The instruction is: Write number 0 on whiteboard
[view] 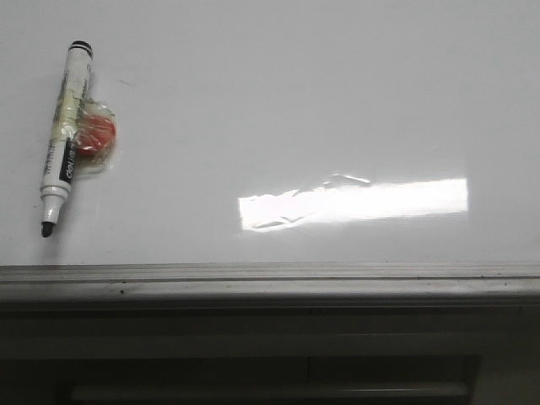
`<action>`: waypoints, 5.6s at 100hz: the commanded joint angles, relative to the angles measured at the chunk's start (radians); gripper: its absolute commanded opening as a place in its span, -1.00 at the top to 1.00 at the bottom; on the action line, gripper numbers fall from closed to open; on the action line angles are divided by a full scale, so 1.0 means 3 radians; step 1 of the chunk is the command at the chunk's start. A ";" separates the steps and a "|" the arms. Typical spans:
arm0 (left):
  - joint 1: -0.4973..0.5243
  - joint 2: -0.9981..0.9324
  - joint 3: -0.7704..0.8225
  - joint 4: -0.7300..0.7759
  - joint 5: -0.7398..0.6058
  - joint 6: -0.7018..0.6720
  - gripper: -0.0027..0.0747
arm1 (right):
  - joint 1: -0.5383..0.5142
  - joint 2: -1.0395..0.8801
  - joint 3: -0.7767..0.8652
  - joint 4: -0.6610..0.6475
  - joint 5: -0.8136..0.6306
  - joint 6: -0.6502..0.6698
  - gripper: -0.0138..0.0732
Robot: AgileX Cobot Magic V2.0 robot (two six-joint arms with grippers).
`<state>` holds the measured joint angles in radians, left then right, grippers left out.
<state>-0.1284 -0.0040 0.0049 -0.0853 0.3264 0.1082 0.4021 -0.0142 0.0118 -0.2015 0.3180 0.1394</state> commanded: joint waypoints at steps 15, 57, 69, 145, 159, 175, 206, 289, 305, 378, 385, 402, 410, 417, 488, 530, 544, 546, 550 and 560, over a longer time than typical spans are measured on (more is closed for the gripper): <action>0.0033 -0.0066 0.0107 -0.0032 -0.0182 -0.0027 0.98 | -0.0024 -0.0042 0.0044 -0.0035 -0.0101 -0.0016 0.84; 0.0033 -0.0066 0.0107 -0.0550 -0.0530 -0.0034 0.98 | -0.0024 -0.0042 0.0044 -0.0329 -0.2199 0.0101 0.84; 0.0033 -0.0066 0.0107 -0.1480 -0.0891 -0.0048 0.98 | -0.0024 -0.0042 0.0031 0.0166 -0.2328 0.0252 0.84; -0.0015 0.1413 -0.1680 -0.2010 0.0780 0.1524 -0.31 | -0.0024 0.0756 -0.1352 0.0950 0.0058 -0.0122 0.02; -0.0015 0.2240 -0.2153 -0.1736 0.1121 0.1524 -0.09 | -0.0024 0.1038 -0.1496 0.0935 0.0080 -0.0128 -0.10; -0.0189 0.2866 -0.2567 -0.1751 0.1192 0.1447 -0.07 | -0.0024 0.1215 -0.1535 0.0843 0.0087 -0.0128 -0.10; -0.0888 0.3534 -0.2731 -0.1570 0.1231 0.0567 -0.07 | -0.0024 0.1242 -0.1535 0.0784 0.0099 -0.0128 -0.10; -0.1305 0.3819 -0.3062 -0.1405 0.1712 0.1949 0.98 | 0.0827 0.1568 -0.2379 0.0782 -0.0106 -0.1161 -0.10; -0.1715 0.3480 -0.3334 -0.1056 0.1643 0.2585 0.98 | 0.1614 0.2216 -0.2743 0.0782 0.0287 -0.1702 -0.10; -0.2046 0.3072 -0.3447 -0.0463 0.2094 0.2928 0.98 | 0.2464 0.3626 -0.3535 0.0413 -0.0169 -0.1795 -0.10; -0.2046 0.3079 -0.3447 -0.0481 0.2094 0.3016 0.98 | 0.2464 0.3679 -0.3535 0.0419 -0.0191 -0.1795 -0.10; -0.2046 0.3079 -0.3447 -0.0567 0.2053 0.3092 0.98 | 0.2464 0.3907 -0.3535 0.0426 -0.0268 -0.1795 -0.10; -0.2046 0.3079 -0.3447 -0.0567 0.2053 0.3092 0.98 | 0.2464 0.4004 -0.3535 0.0446 -0.0361 -0.1795 -0.10; -0.2046 0.3079 -0.3447 -0.0567 0.2060 0.3092 0.98 | 0.2464 0.4053 -0.3535 0.0474 -0.0442 -0.1795 -0.10; -0.2046 0.3071 -0.3447 -0.1059 0.1804 0.3044 0.39 | 0.2459 0.4070 -0.3535 0.0703 -0.0280 -0.1795 0.86; -0.2003 0.2327 -0.3275 -0.0910 0.1153 0.1857 0.30 | 0.2108 0.3538 -0.3169 0.0697 0.0261 -0.1596 0.81; -0.1867 0.1841 -0.2827 -0.0218 0.0566 0.0791 0.63 | 0.1935 0.3164 -0.2796 0.0672 0.0190 -0.1419 0.81; -0.1841 0.1772 -0.2746 -0.0128 0.0503 0.0701 0.66 | 0.1910 0.3104 -0.2755 0.0645 0.0157 -0.1389 0.81; -0.1788 0.1639 -0.2582 -0.0006 0.0399 0.0476 0.73 | 0.1860 0.3013 -0.2631 0.0601 0.0082 -0.1327 0.81; -0.1669 0.1392 -0.2219 0.0097 0.0183 0.0139 0.93 | 0.1698 0.2802 -0.2379 0.0429 -0.0254 -0.1240 0.81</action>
<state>-0.6533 0.4579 -0.7114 -0.0888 0.5185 0.2662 0.9504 0.8839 -0.7235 -0.0246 0.4023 -0.2584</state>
